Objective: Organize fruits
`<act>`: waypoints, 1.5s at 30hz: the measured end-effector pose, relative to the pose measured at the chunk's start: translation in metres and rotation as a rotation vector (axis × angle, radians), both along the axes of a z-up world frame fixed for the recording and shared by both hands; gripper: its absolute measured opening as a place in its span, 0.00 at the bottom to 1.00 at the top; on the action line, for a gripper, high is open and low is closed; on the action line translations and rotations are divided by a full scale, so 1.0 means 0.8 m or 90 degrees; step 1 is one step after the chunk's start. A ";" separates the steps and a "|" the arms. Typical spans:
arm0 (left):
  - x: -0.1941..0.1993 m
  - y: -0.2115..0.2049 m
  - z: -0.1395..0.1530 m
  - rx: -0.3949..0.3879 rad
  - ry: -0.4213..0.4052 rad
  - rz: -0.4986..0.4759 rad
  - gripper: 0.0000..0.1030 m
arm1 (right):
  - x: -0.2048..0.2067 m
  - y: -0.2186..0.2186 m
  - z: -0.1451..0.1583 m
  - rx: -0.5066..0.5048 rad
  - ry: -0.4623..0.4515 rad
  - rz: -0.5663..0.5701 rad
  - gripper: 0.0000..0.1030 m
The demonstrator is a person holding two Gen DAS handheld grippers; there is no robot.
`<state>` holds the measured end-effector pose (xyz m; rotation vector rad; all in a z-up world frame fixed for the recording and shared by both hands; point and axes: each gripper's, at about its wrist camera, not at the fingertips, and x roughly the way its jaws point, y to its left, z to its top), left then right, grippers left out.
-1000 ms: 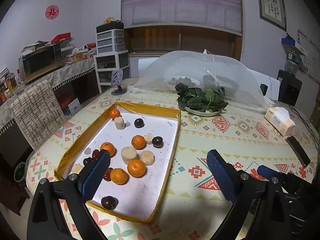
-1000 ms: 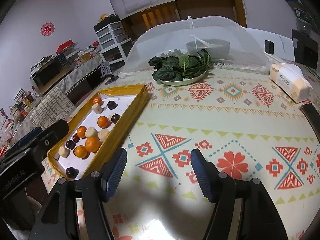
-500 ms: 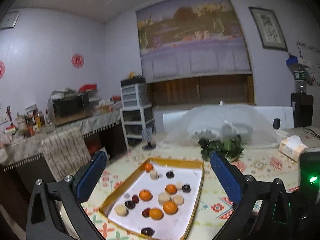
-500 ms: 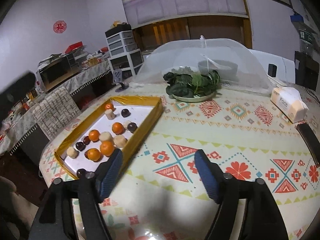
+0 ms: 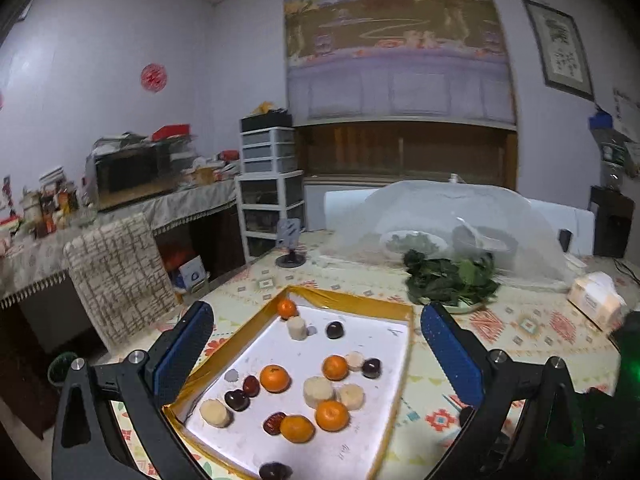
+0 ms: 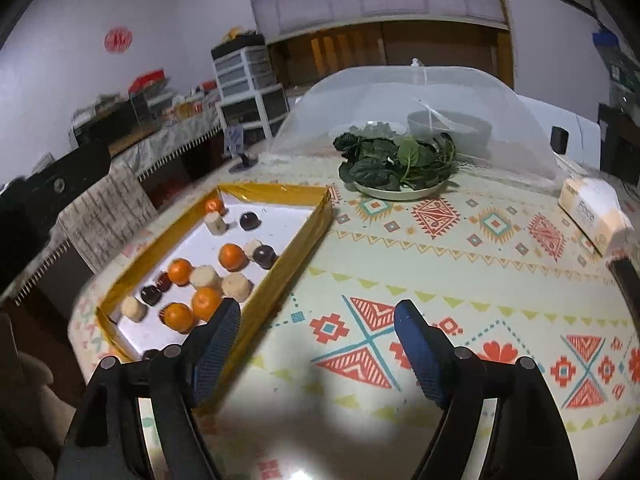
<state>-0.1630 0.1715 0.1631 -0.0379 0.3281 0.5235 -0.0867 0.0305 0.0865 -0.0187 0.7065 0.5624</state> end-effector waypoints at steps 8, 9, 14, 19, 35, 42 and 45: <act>0.000 0.084 -0.032 -0.204 0.025 0.045 1.00 | -0.015 0.042 -0.013 -0.036 -0.038 0.057 0.83; 0.004 0.097 -0.040 -0.245 0.040 0.032 1.00 | -0.021 0.046 -0.016 -0.041 -0.041 0.064 0.83; 0.006 0.131 -0.060 -0.305 0.062 0.064 1.00 | -0.033 0.067 -0.021 -0.082 -0.055 0.088 0.83; -0.022 0.119 -0.039 -0.160 0.021 0.182 1.00 | -0.042 0.071 -0.005 -0.075 -0.089 0.089 0.85; -0.030 0.110 -0.034 -0.129 0.059 0.117 1.00 | -0.072 0.105 0.007 -0.147 -0.159 0.112 0.90; -0.034 0.116 -0.049 -0.155 0.080 0.103 1.00 | -0.068 0.111 -0.003 -0.151 -0.134 0.100 0.90; -0.034 0.119 -0.057 -0.163 0.091 0.103 1.00 | -0.070 0.114 -0.007 -0.151 -0.127 0.103 0.90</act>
